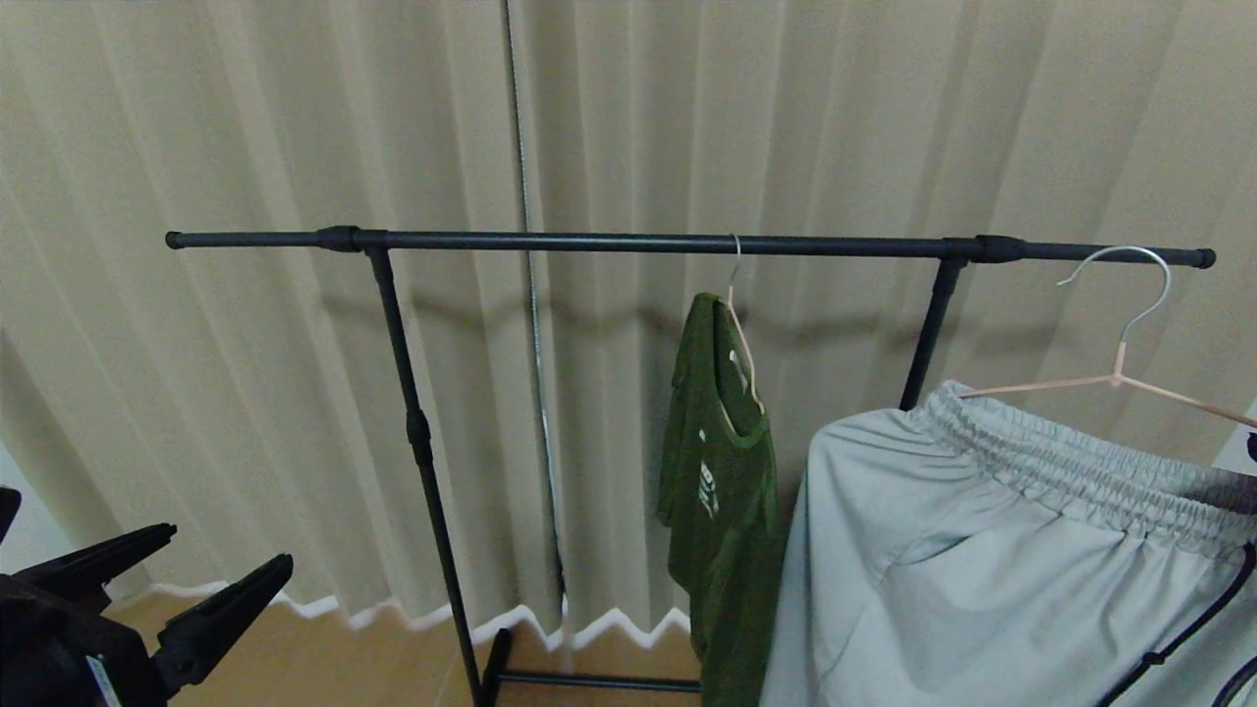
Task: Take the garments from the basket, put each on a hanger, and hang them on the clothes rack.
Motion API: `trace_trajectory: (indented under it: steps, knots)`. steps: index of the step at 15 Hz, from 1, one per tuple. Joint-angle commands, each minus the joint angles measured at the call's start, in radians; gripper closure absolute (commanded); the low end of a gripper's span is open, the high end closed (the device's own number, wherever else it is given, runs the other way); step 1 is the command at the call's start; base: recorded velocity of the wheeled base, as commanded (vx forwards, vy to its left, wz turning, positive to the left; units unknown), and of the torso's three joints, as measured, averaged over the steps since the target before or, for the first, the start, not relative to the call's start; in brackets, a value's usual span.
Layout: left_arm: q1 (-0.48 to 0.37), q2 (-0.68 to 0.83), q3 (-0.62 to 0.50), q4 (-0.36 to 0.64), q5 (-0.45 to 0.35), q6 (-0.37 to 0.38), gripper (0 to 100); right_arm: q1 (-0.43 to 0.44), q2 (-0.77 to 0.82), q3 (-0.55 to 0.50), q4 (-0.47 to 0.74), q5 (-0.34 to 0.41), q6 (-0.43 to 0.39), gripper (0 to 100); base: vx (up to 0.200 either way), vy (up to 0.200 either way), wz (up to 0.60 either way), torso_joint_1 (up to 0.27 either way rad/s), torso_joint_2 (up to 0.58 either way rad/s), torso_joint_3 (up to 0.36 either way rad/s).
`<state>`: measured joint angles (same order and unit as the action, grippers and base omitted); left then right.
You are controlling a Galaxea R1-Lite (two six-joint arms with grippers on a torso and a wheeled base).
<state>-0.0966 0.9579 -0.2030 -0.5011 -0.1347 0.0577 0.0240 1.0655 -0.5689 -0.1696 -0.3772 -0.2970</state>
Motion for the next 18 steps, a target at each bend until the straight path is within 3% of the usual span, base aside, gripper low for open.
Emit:
trace_trajectory:
  steps: [1,11,15,18]
  knots:
    - [0.0,0.001,0.0,-0.001,0.0,0.001,0,0.001,0.005,-0.003,-0.001,0.0,-0.001,100,0.2,0.0,0.0,0.012,0.0,0.007]
    - [0.0,-0.001,0.011,-0.001,0.0,0.007,0,0.005,0.154,-0.091,-0.005,0.004,0.006,100,0.2,0.0,0.0,0.001,0.0,0.003]
    - [-0.003,-0.034,0.016,-0.001,0.0,0.007,0,0.034,0.283,-0.183,-0.004,-0.006,0.006,100,0.0,0.0,0.0,0.0,0.0,0.0]
    - [-0.003,-0.039,0.016,0.001,0.0,0.007,0,0.037,0.372,-0.215,-0.005,-0.06,0.007,100,0.0,0.0,0.0,0.0,0.0,0.0]
